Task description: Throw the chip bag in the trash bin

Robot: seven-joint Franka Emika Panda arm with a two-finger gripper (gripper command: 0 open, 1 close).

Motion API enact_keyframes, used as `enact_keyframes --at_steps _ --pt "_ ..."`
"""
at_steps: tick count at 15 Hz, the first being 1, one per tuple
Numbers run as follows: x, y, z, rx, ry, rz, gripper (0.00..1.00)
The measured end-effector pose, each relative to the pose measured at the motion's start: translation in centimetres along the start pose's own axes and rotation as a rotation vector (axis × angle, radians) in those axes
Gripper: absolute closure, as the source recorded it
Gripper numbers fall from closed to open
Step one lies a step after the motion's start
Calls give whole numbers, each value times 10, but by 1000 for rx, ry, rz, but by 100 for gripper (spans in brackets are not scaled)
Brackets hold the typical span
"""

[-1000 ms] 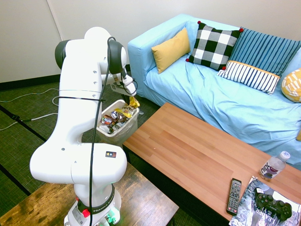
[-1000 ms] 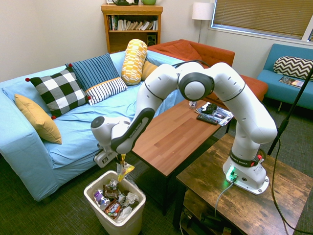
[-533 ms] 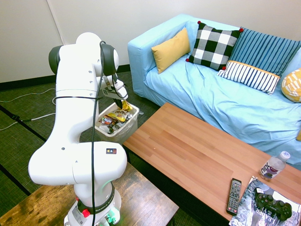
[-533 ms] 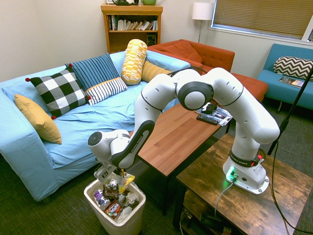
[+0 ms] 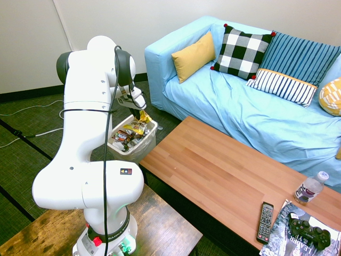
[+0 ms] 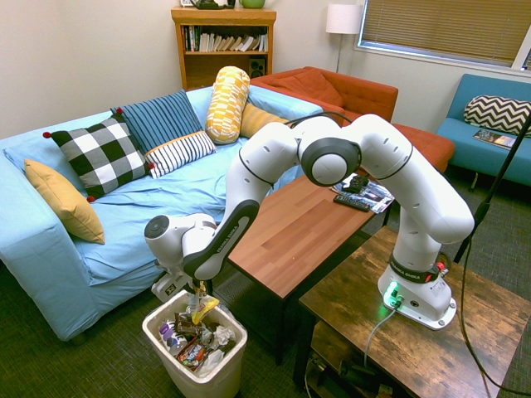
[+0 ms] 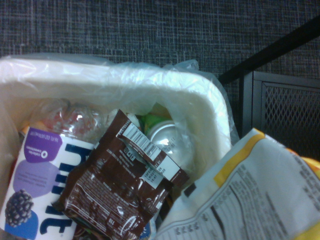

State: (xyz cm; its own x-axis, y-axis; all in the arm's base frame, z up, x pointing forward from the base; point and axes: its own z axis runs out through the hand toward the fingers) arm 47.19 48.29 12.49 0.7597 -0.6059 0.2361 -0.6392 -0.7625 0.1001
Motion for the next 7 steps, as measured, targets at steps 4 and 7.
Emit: enact_keyframes --at_steps 4,7 --pt "2 -1 -2 3 -1 4 0" --pt "7 -2 -13 17 3 9 0"
